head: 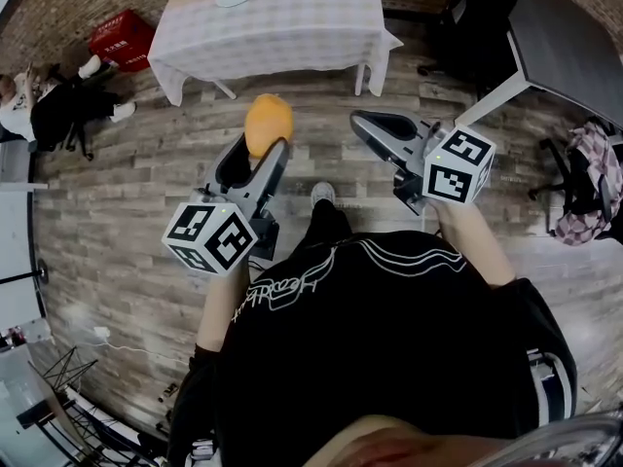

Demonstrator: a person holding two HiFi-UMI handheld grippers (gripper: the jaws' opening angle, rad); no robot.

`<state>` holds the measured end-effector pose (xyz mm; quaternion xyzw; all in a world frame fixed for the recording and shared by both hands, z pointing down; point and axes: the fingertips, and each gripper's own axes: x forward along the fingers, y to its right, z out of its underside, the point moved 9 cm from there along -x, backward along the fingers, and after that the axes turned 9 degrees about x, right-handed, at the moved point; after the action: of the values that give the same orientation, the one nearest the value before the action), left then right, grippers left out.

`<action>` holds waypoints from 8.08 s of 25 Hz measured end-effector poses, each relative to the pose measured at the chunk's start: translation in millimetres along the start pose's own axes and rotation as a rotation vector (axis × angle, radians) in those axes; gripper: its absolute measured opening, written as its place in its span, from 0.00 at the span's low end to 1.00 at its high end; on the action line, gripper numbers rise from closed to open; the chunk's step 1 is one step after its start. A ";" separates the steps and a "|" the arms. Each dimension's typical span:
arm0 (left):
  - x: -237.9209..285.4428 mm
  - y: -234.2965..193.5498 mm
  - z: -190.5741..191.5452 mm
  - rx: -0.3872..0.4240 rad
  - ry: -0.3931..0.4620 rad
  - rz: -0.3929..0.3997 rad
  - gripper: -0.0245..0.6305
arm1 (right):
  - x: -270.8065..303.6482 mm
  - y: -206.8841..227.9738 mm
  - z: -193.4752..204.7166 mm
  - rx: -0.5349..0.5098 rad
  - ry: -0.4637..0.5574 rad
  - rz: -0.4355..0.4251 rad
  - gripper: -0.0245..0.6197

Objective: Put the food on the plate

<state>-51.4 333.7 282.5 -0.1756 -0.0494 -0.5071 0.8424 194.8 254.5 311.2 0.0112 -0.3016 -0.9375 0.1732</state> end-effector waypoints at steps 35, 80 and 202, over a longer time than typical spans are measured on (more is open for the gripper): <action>149.6 -237.6 -81.5 -0.050 -0.027 0.080 0.42 | 205.2 135.8 -107.8 0.038 -0.015 0.099 0.03; 388.7 -405.6 -152.8 -0.012 -0.094 -0.109 0.42 | 336.5 367.1 -246.3 0.072 -0.099 0.017 0.03; 369.3 -338.1 -140.2 -0.034 -0.029 0.147 0.05 | 304.8 355.6 -212.6 0.077 -0.083 0.030 0.03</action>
<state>-181.8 -167.3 331.2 -0.2003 -0.0402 -0.4418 0.8736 48.1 -235.6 365.3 -0.0258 -0.3445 -0.9222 0.1738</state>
